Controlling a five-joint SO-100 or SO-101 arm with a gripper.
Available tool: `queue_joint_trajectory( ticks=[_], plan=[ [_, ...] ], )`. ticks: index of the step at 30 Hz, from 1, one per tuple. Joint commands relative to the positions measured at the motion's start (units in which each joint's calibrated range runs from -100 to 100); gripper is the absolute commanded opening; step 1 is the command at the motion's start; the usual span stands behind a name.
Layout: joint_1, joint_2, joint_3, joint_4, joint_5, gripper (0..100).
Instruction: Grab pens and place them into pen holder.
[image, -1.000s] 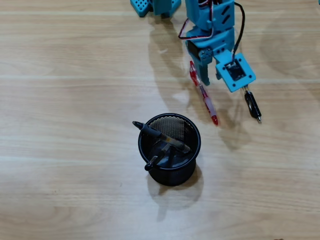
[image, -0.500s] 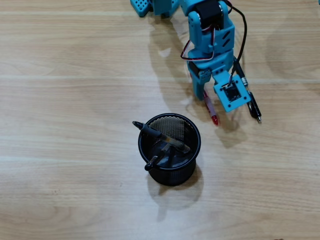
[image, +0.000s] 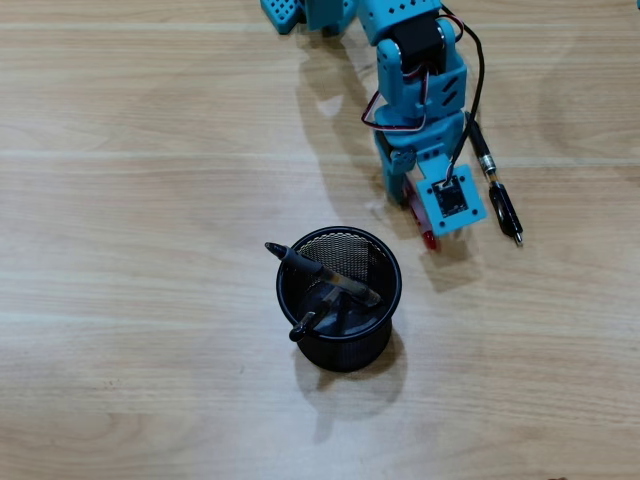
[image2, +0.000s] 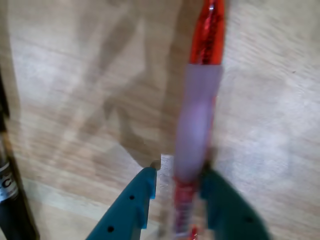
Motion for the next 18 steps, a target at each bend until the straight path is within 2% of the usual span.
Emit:
queue_joint_trajectory(
  ticks=[1, 13, 18],
  plan=[
    [-0.1, 0.2, 0.3, -0.1, -0.2, 1],
    [0.8, -4.0, -3.9, 0.6, 0.4, 2],
    [3.0, -10.5, -9.0, 0.4, 4.2, 2]
  ],
)
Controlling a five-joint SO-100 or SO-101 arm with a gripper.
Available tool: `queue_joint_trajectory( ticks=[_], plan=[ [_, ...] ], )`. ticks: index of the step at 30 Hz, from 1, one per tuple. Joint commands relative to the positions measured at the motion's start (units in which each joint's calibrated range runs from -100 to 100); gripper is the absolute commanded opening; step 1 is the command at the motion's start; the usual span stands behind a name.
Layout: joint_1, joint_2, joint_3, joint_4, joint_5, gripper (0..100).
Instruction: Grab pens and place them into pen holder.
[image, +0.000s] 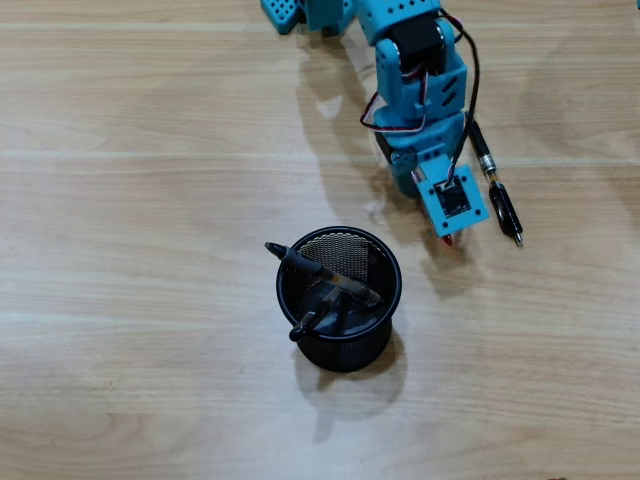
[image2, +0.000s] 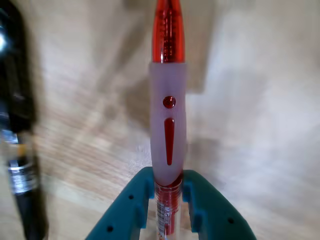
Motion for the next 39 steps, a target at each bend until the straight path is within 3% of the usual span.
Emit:
queue_joint_trajectory(
  ticks=[1, 9, 16, 27, 39],
  plan=[
    [2.3, -7.9, -6.4, 0.0, 2.1, 2],
    [8.2, -16.8, -16.9, -0.6, 6.5, 2],
    [13.0, -17.7, -27.3, -1.9, 6.7, 2],
    [14.8, -14.1, -16.6, -37.6, 6.7, 2],
    [15.0, -4.1, -5.0, -65.4, 6.2, 2]
  ],
)
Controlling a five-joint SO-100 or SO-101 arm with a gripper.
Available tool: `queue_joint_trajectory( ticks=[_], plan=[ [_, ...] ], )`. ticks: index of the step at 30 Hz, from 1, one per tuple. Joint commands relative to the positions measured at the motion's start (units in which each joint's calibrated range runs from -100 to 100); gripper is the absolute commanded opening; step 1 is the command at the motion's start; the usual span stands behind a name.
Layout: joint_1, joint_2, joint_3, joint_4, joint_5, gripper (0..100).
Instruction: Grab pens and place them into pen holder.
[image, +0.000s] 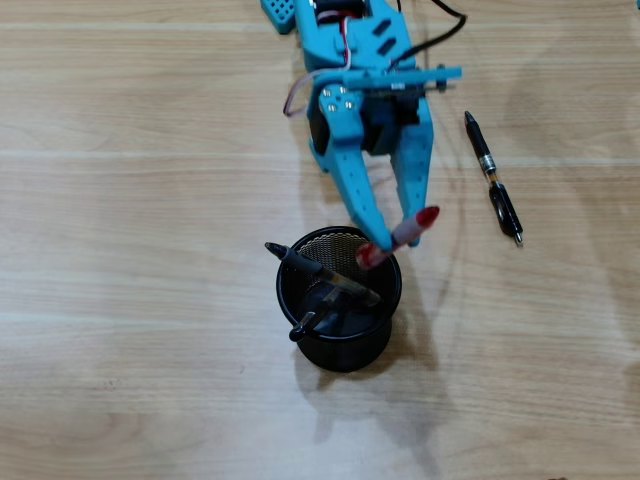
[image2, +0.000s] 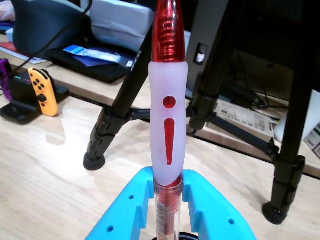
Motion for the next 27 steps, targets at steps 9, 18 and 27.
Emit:
queue_joint_trajectory(
  ticks=[9, 18, 27],
  plan=[
    [1.0, 3.2, 6.4, -12.8, -2.0, 8],
    [0.3, 2.3, 9.9, -12.0, -3.2, 11],
    [-2.9, -4.0, 8.0, 11.4, -0.8, 11]
  ],
)
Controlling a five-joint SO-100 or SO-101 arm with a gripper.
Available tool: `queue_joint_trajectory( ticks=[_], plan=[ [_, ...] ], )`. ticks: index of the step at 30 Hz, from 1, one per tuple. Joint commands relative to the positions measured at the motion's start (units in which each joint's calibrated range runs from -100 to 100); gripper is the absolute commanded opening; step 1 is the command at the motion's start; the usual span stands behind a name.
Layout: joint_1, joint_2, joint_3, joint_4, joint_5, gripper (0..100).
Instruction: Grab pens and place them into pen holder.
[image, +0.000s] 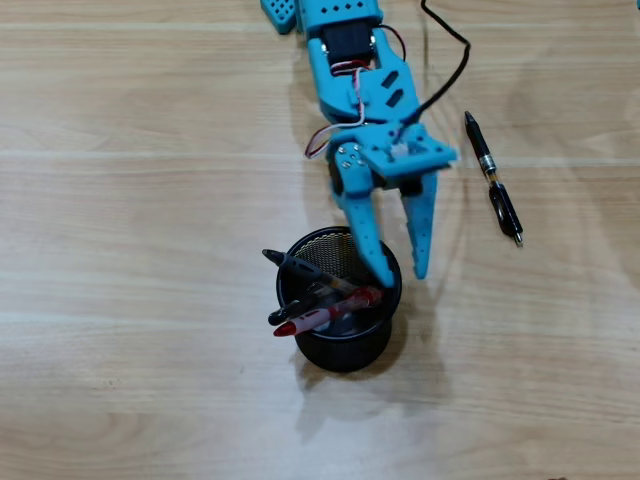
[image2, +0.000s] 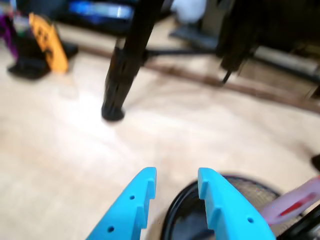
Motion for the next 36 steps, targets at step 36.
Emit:
queue_joint_trajectory(
  ticks=[36],
  plan=[
    [-31.3, -6.7, -9.0, 65.1, -8.4, 2]
  ],
)
